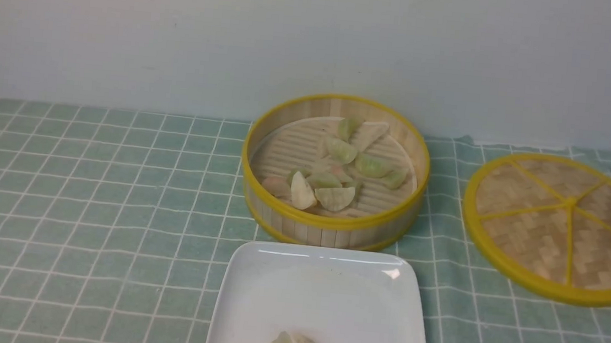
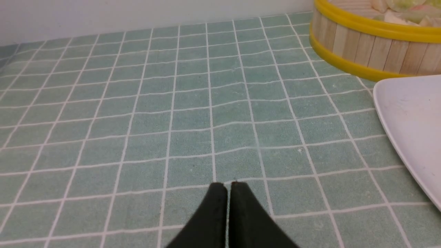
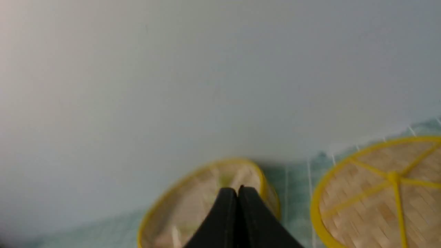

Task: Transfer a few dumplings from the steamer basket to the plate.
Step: Use the right arm to grab a dumpling from inside the steamer

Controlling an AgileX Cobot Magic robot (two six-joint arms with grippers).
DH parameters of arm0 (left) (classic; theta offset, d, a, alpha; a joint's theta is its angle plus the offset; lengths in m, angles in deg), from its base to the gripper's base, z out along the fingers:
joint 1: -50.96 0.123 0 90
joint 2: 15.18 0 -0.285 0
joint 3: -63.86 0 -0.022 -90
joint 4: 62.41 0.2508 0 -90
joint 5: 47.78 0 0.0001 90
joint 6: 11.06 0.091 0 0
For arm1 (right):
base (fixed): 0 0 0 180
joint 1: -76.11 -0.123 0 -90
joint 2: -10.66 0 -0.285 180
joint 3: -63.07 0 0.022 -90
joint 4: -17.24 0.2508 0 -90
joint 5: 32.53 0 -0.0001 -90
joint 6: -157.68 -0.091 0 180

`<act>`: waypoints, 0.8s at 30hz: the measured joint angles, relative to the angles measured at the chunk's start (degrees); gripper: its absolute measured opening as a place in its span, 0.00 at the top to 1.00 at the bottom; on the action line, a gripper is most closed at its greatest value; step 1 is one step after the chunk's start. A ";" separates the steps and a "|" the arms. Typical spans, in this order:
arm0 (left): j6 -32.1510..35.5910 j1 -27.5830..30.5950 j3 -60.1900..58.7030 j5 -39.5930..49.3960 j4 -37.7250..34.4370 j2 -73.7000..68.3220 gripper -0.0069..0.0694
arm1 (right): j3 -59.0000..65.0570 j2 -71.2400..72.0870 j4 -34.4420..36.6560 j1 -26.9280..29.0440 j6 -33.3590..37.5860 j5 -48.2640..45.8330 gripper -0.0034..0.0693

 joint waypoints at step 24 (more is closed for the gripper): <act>0.00 0.00 0.00 0.00 0.00 0.00 0.92 | -62.46 -82.47 -12.74 -19.07 21.23 -26.59 0.86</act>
